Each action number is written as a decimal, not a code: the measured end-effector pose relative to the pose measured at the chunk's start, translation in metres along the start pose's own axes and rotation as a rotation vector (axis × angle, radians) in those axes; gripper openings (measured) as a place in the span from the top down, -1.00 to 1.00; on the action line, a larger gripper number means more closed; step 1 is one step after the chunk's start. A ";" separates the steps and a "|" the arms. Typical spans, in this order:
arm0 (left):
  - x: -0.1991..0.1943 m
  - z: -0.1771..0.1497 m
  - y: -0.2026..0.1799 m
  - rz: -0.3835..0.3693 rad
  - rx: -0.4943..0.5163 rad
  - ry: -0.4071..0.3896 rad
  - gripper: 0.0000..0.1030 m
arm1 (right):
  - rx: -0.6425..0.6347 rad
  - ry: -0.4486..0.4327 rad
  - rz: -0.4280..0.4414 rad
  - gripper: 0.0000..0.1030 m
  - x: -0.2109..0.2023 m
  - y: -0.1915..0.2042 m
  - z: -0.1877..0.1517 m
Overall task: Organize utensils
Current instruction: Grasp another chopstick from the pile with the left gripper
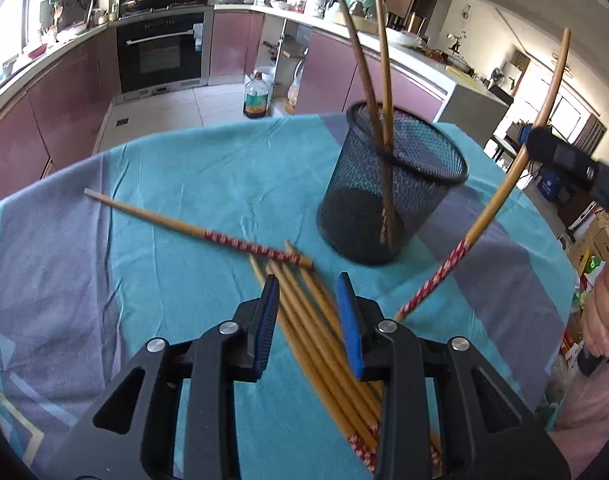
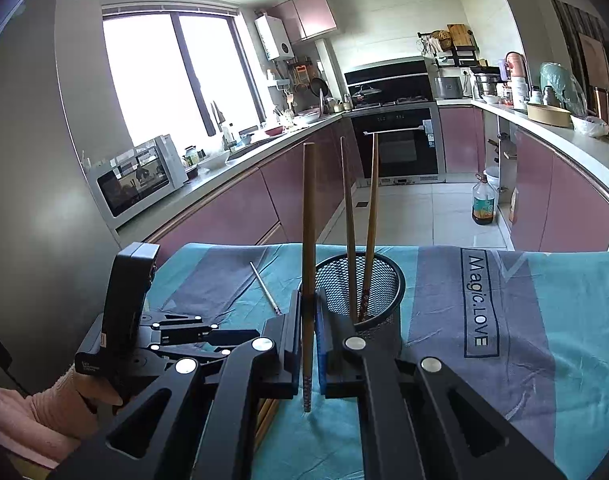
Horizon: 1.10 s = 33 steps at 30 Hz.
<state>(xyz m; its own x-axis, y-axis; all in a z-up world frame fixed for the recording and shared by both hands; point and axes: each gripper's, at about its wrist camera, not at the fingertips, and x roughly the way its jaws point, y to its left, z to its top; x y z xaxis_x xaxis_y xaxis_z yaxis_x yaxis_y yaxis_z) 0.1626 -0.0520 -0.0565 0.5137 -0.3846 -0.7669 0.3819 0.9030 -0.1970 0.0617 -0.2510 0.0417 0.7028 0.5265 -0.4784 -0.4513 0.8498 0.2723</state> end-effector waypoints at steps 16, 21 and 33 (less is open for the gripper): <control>0.009 -0.037 -0.006 0.013 0.004 0.072 0.63 | 0.004 0.011 0.017 0.89 -0.005 0.004 -0.008; 0.003 -0.038 0.009 -0.010 -0.028 0.076 0.64 | 0.007 0.012 0.019 0.89 -0.006 0.005 -0.010; 0.007 -0.032 0.004 0.104 0.017 0.079 0.60 | -0.008 0.011 0.003 0.89 -0.004 0.011 -0.011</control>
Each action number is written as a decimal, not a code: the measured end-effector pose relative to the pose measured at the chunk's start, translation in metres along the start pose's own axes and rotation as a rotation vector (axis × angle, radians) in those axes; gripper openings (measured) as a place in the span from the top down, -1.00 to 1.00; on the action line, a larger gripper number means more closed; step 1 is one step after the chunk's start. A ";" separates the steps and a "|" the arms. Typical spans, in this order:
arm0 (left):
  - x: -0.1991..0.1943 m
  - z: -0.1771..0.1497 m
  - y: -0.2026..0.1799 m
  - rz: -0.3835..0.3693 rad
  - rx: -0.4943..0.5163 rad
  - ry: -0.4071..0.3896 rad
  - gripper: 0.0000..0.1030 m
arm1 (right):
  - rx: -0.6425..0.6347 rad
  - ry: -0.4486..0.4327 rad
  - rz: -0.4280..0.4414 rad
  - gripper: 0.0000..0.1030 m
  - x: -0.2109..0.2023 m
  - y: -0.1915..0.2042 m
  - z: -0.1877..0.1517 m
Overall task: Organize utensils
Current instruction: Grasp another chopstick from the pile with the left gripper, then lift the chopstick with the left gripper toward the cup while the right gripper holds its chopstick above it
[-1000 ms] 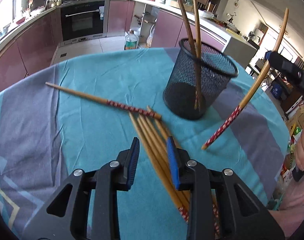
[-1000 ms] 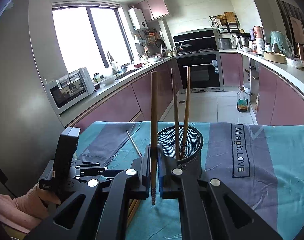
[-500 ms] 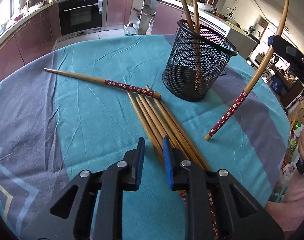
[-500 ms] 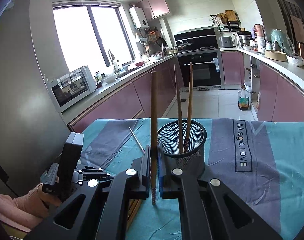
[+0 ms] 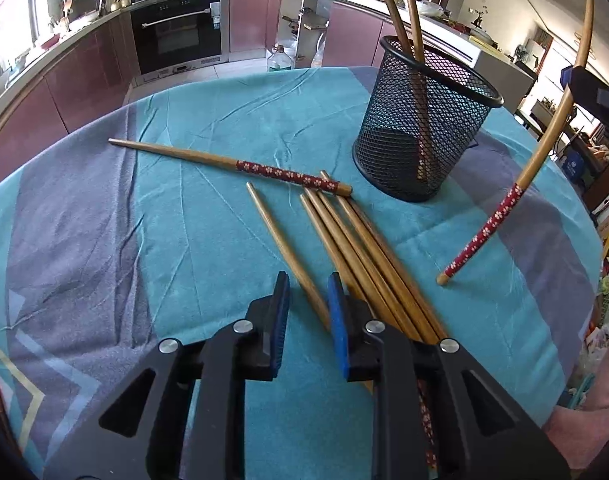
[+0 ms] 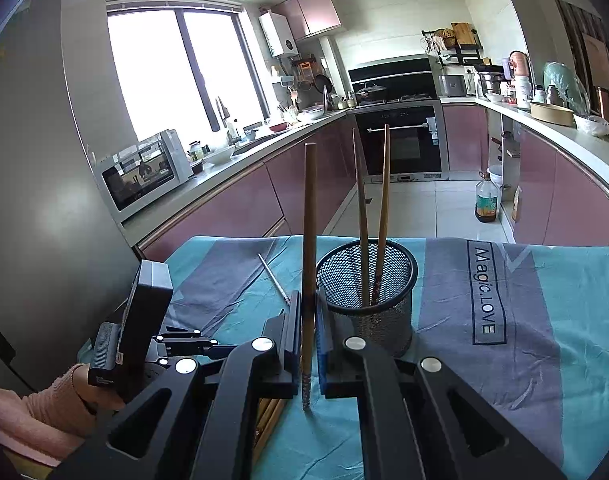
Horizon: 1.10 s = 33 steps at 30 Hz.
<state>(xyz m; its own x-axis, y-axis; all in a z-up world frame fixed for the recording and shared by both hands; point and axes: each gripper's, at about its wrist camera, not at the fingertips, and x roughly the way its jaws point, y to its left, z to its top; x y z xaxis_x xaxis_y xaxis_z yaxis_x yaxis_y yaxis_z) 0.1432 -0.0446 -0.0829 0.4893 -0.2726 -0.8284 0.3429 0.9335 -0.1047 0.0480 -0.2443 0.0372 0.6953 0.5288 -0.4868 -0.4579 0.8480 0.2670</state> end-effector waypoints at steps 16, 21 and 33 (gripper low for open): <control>-0.010 0.004 0.002 0.035 -0.053 -0.056 0.87 | -0.019 -0.008 -0.023 0.89 0.001 0.006 0.003; -0.035 0.004 0.004 -0.043 -0.052 -0.092 0.87 | -0.019 -0.014 -0.022 0.89 0.000 0.005 0.005; -0.073 -0.006 -0.002 -0.225 -0.071 -0.134 0.87 | -0.018 -0.021 -0.016 0.89 -0.003 0.004 0.006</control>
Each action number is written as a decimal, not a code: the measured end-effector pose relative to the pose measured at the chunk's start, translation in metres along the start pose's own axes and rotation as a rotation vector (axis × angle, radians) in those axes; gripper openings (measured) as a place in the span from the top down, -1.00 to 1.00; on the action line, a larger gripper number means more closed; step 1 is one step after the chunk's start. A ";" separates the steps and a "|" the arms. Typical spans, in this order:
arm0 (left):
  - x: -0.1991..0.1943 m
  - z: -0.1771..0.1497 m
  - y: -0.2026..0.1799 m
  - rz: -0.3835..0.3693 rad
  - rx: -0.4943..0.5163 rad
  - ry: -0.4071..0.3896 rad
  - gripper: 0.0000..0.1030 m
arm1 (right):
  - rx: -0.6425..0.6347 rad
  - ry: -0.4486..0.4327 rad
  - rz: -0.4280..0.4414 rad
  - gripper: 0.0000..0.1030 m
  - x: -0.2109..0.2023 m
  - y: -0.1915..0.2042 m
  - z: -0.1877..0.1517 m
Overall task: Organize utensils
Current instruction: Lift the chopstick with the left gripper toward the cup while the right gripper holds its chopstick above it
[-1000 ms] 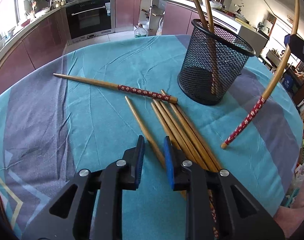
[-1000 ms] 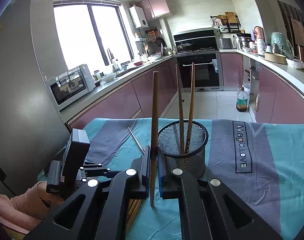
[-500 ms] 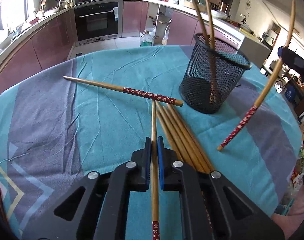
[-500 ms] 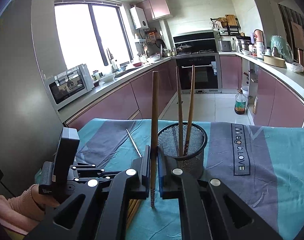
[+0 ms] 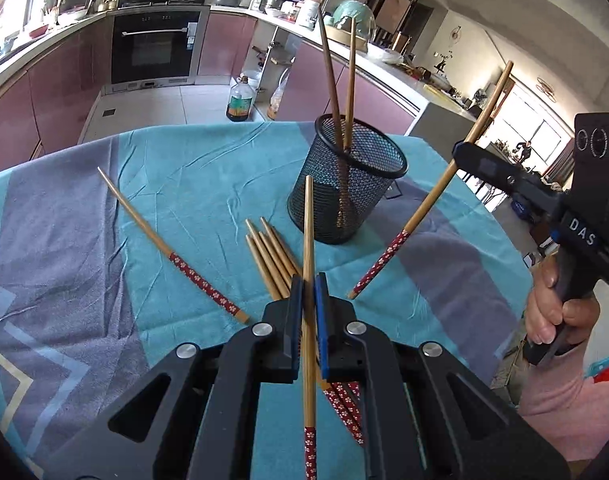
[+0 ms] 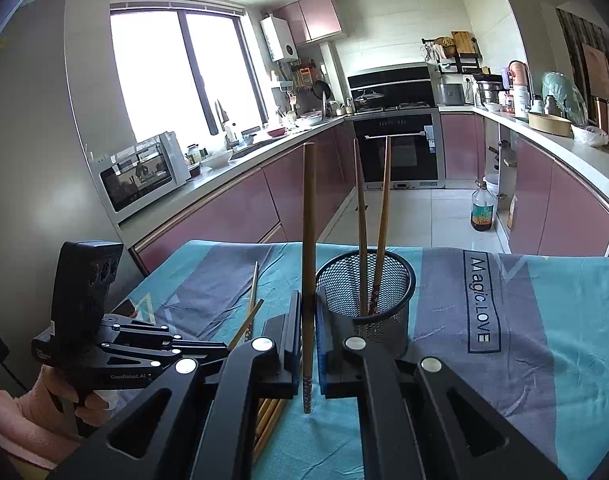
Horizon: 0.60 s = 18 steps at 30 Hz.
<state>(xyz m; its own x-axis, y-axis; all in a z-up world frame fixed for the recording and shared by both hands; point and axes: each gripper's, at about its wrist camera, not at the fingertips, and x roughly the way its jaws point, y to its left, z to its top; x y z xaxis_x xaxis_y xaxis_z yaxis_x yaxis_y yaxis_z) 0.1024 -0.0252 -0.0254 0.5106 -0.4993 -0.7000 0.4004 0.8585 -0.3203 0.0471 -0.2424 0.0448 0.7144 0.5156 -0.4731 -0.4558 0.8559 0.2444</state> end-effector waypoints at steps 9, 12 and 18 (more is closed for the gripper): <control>-0.028 0.023 -0.016 -0.044 0.016 -0.108 0.87 | -0.010 -0.024 0.000 0.89 -0.008 0.000 0.005; -0.041 0.034 -0.024 -0.063 0.033 -0.150 0.87 | -0.016 -0.045 -0.004 0.89 -0.015 0.000 0.012; -0.064 0.052 -0.034 -0.115 0.049 -0.217 0.87 | -0.032 -0.077 -0.011 0.89 -0.025 0.000 0.025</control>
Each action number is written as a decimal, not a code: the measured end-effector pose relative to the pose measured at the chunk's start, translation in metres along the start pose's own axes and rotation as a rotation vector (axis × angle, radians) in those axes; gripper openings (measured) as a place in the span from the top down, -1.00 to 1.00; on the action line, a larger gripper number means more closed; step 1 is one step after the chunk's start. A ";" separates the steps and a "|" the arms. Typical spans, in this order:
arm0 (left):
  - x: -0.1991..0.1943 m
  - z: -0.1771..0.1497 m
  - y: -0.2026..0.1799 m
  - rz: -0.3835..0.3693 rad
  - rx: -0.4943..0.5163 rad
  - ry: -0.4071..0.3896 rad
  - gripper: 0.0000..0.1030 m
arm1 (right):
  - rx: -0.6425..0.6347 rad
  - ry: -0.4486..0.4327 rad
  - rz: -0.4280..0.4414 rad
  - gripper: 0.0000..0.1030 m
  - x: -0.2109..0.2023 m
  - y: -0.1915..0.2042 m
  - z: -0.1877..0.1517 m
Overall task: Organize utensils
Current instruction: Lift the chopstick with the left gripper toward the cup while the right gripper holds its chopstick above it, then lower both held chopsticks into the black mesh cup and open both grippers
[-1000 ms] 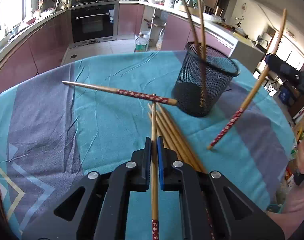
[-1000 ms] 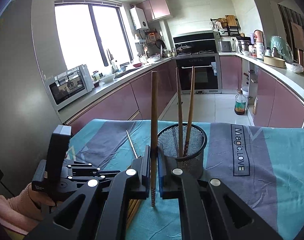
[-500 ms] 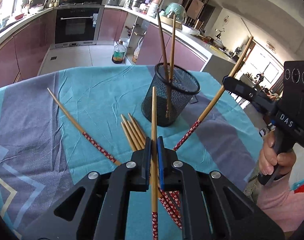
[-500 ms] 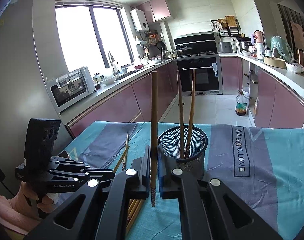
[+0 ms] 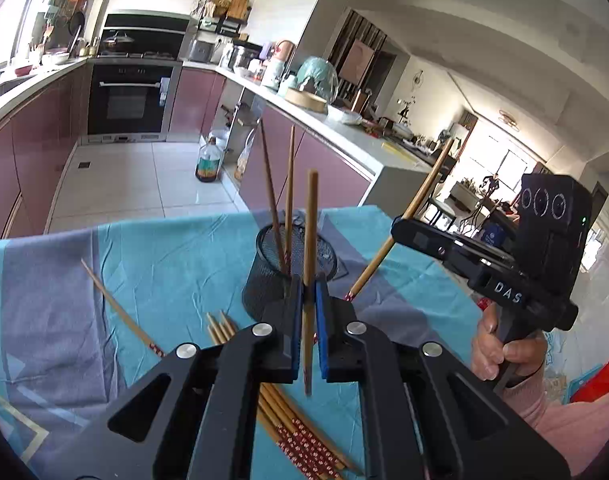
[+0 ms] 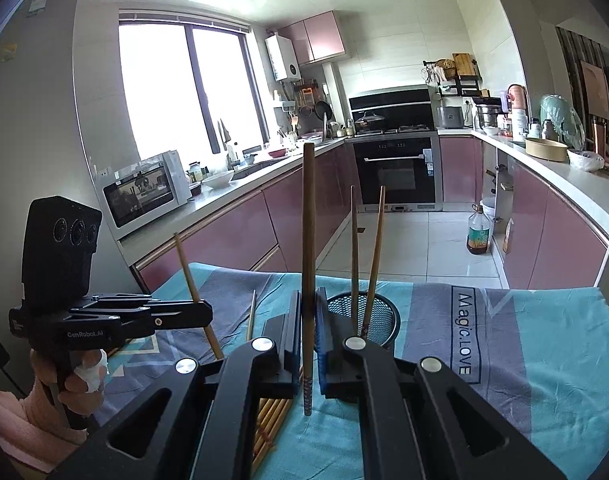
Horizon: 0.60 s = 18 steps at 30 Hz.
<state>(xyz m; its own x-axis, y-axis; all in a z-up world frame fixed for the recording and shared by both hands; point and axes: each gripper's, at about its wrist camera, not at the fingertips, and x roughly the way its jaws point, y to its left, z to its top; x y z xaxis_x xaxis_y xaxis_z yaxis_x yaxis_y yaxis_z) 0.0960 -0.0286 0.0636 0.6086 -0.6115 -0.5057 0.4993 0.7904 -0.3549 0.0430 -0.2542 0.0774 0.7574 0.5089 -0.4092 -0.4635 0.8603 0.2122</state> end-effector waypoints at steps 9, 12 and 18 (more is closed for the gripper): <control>-0.012 0.041 -0.012 -0.009 0.027 -0.087 0.87 | -0.028 -0.035 -0.012 0.89 -0.005 -0.002 0.020; -0.013 0.054 -0.017 -0.006 0.046 -0.101 0.87 | -0.036 -0.047 -0.012 0.89 -0.005 -0.001 0.027; -0.018 0.077 -0.029 0.000 0.081 -0.132 0.87 | -0.055 -0.079 -0.018 0.89 -0.008 -0.002 0.041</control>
<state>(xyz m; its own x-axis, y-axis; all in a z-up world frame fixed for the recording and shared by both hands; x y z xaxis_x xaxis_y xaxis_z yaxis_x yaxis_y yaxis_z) 0.1179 -0.0430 0.1431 0.6818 -0.6149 -0.3962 0.5442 0.7883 -0.2871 0.0568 -0.2591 0.1169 0.7986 0.4959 -0.3410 -0.4724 0.8676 0.1554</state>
